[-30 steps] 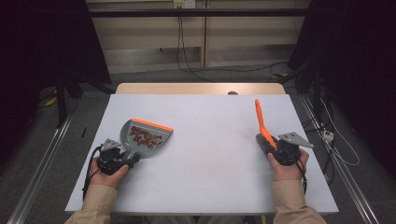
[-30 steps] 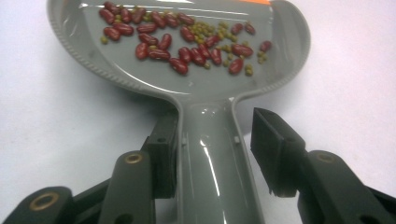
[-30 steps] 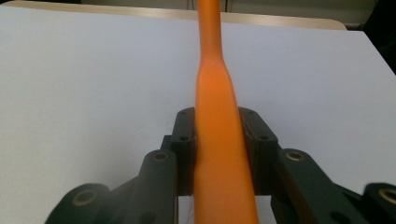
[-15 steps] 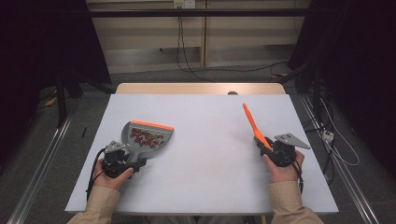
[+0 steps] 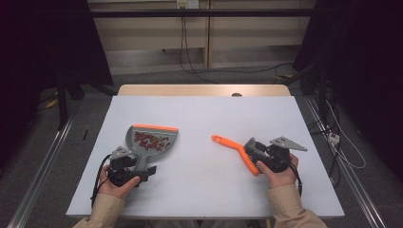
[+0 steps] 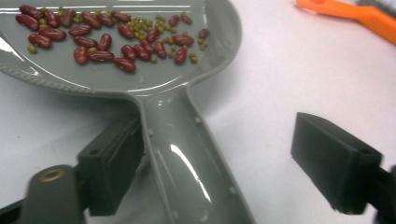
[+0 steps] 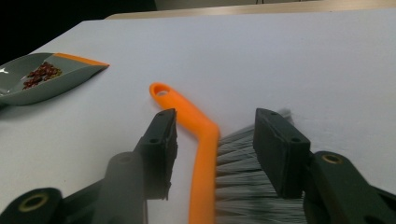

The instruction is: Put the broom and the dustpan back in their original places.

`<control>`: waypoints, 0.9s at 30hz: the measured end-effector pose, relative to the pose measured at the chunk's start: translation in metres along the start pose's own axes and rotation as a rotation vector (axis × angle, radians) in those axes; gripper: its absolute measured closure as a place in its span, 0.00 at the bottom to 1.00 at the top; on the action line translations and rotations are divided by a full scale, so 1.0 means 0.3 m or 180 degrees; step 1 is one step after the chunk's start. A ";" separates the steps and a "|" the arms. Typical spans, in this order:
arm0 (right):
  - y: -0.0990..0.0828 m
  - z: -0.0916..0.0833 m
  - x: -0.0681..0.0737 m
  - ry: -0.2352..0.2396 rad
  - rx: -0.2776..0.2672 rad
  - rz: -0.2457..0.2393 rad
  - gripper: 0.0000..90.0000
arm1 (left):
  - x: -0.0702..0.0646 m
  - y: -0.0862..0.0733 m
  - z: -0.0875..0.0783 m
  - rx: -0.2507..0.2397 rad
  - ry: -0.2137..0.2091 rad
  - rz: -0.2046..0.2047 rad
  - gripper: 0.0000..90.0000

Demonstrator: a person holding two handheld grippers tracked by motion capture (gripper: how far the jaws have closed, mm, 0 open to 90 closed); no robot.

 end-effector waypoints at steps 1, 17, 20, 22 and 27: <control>-0.002 0.000 0.002 -0.0004 0.0011 -0.0002 0.54 | 0.000 -0.002 -0.005 -0.0010 0.0000 0.0000 0.16; -0.016 -0.070 0.011 0.0145 -0.0097 -0.0053 0.46 | -0.015 0.050 -0.061 -0.0447 -0.0114 0.0178 0.11; -0.019 -0.075 0.022 0.0214 -0.0098 -0.0088 0.43 | -0.016 0.059 -0.070 -0.0507 -0.0171 0.0217 0.10; -0.021 -0.077 0.031 0.0268 -0.0087 -0.0104 0.41 | -0.016 0.063 -0.076 -0.0536 -0.0213 0.0246 0.09; -0.023 -0.089 0.045 0.0378 -0.0122 -0.0144 0.36 | -0.013 0.071 -0.092 -0.0622 -0.0310 0.0333 0.08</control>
Point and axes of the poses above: each handheld gripper's, and its own axes: z roughly forward along the jaws, y roughly out of its top, x roughly to its left, the point moved 7 cm from there along z, roughly forward along the jaws, and after that the axes turned 1 degree about y, right-handed, at the moved point
